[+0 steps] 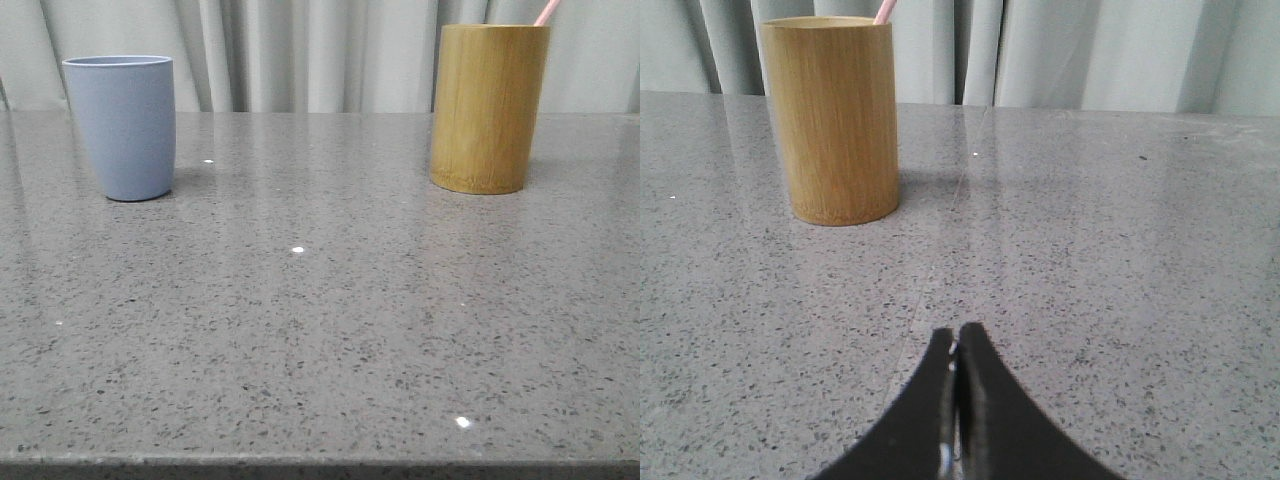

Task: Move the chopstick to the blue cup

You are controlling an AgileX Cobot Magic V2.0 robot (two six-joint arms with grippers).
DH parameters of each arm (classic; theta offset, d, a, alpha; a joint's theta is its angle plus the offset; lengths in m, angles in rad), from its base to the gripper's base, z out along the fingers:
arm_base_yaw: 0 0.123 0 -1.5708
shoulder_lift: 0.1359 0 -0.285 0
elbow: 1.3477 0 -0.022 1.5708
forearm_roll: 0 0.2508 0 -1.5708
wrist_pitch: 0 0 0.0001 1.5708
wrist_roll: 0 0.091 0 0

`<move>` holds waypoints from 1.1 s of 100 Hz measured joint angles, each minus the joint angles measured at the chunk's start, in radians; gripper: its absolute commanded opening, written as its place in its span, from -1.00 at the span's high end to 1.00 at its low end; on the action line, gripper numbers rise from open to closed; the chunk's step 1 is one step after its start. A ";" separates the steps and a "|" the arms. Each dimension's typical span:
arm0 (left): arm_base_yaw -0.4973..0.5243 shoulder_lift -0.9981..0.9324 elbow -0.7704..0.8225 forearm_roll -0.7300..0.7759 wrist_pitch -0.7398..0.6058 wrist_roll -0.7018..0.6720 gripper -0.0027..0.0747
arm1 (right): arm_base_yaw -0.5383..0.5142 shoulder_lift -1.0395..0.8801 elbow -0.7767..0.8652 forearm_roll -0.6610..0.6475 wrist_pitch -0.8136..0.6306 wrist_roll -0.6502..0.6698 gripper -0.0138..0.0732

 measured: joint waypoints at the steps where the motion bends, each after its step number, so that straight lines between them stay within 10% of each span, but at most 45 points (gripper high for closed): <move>1: 0.000 0.000 0.000 0.000 0.000 0.000 0.98 | 0.000 0.000 0.000 0.000 0.000 0.000 0.84; 110: 0.000 0.000 -0.070 -0.044 0.094 0.000 0.98 | 0.000 0.000 -0.121 0.057 0.015 0.026 0.84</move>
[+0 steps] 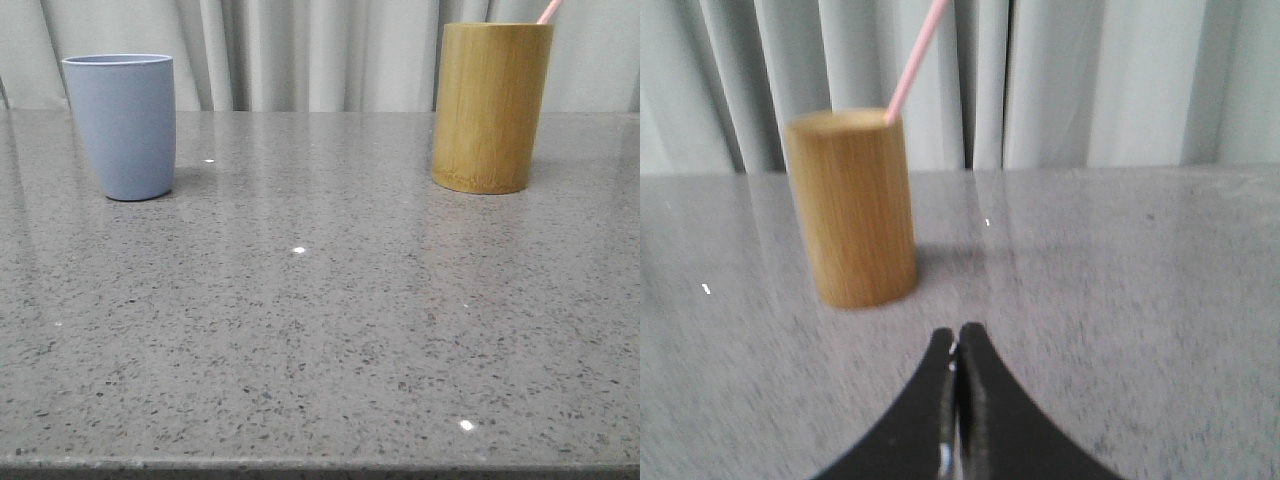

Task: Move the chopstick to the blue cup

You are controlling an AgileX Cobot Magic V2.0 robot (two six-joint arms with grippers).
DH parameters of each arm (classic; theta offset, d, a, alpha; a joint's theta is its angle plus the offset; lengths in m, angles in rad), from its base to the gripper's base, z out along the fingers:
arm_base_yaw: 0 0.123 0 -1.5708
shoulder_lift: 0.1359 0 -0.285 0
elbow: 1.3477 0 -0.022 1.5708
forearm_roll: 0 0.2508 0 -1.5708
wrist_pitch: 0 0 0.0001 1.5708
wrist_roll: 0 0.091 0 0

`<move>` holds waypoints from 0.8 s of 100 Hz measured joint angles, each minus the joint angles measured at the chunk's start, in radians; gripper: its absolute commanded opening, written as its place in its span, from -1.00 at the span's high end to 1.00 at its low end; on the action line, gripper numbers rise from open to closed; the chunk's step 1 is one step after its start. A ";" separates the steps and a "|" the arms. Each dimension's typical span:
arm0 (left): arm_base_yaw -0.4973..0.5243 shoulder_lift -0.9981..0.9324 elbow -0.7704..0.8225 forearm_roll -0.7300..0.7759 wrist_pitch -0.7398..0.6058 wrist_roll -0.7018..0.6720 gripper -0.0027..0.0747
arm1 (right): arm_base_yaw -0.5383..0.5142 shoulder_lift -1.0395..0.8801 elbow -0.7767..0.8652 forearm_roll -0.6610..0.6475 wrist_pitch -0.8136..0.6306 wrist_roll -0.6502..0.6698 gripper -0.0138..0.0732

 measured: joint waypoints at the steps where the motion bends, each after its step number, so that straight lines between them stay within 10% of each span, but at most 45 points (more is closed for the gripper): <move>1: 0.000 0.000 -0.012 0.000 0.007 0.000 0.98 | 0.000 0.000 -0.009 0.003 0.008 0.000 0.84; 53: 0.000 0.407 -0.638 -0.131 0.603 0.000 0.98 | 0.000 0.364 -0.631 0.007 0.677 -0.085 0.84; 80: 0.000 0.566 -0.756 -0.232 0.666 0.000 0.98 | 0.000 0.465 -0.725 0.007 0.747 -0.095 0.84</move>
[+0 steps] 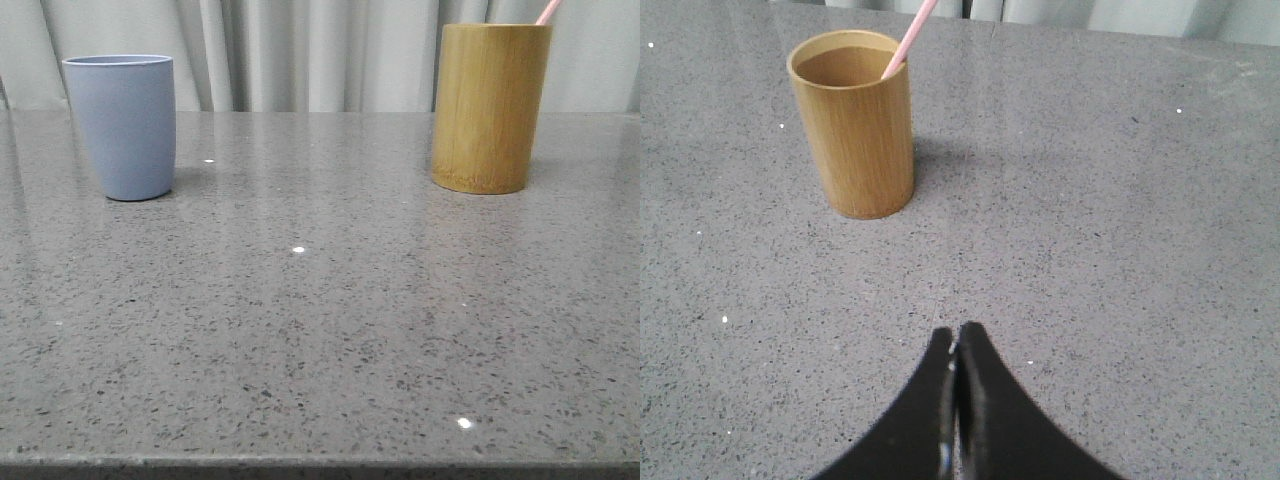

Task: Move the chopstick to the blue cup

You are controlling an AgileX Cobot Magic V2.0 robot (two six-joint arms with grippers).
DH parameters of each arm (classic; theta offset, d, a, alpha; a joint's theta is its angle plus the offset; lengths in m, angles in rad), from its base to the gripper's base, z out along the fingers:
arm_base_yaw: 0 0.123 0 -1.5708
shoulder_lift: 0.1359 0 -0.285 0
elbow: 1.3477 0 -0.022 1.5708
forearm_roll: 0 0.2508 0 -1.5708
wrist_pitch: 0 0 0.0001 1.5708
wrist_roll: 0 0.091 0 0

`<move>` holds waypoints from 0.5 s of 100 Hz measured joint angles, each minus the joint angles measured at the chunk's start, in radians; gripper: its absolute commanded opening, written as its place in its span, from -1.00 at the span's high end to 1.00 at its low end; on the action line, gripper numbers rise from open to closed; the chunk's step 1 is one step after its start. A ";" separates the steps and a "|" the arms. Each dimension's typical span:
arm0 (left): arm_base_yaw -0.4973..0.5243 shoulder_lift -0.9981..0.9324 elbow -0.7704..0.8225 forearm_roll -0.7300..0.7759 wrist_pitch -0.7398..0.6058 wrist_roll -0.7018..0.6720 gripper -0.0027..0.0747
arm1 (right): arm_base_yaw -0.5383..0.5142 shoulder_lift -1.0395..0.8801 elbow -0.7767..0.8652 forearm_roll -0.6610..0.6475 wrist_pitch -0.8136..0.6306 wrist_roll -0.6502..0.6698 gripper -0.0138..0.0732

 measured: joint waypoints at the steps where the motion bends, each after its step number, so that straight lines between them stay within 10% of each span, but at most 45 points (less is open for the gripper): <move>1: 0.000 0.002 0.000 0.000 0.001 0.000 0.98 | 0.000 0.002 0.000 0.000 0.000 0.000 0.84; 33: 0.000 0.029 0.000 -0.018 0.029 -0.002 0.93 | 0.000 0.004 0.000 0.000 -0.004 0.000 0.74; 50: 0.000 0.029 0.000 -0.050 0.029 -0.002 0.28 | 0.000 0.004 0.000 0.000 -0.015 0.000 0.09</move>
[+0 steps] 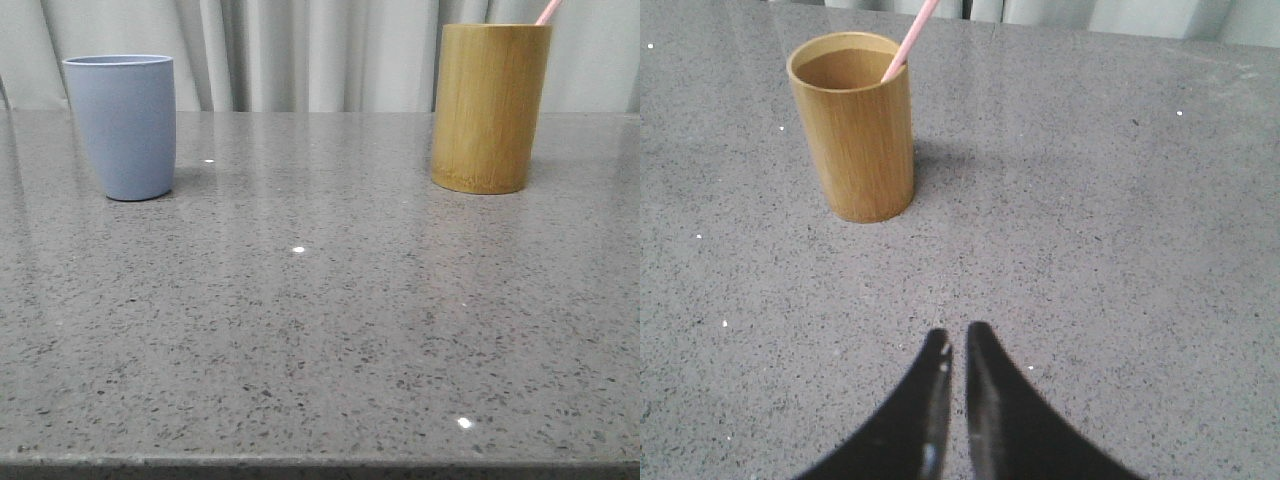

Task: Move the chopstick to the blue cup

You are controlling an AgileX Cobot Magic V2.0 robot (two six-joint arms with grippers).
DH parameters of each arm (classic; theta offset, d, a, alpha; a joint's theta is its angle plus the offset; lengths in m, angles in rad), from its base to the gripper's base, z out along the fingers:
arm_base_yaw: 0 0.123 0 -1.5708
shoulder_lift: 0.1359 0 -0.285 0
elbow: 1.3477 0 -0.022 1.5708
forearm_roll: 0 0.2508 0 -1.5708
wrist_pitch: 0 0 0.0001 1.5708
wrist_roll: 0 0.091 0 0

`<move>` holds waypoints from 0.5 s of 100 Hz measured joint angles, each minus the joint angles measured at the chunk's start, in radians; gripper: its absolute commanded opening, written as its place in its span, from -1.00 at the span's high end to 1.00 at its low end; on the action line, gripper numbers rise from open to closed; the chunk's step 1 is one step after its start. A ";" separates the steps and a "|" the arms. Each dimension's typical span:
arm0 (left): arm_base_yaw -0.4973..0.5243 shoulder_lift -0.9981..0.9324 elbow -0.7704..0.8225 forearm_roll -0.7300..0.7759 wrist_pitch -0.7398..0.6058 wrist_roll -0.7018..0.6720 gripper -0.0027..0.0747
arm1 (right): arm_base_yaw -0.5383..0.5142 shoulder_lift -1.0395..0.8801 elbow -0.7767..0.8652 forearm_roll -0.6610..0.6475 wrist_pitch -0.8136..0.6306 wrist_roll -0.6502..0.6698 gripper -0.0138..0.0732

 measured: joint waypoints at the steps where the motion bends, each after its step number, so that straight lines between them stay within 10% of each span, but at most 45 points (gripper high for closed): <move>1: 0.000 0.000 0.000 -0.003 0.002 0.000 0.24 | 0.000 0.000 0.000 0.000 0.000 0.000 0.02; 21: 0.000 0.000 0.000 -0.013 0.002 0.004 -0.73 | 0.000 0.000 0.000 0.000 -0.004 0.000 -0.62; 50: 0.000 0.002 0.000 -0.038 -0.031 0.004 -0.62 | 0.000 0.000 0.000 0.000 -0.004 0.000 -0.61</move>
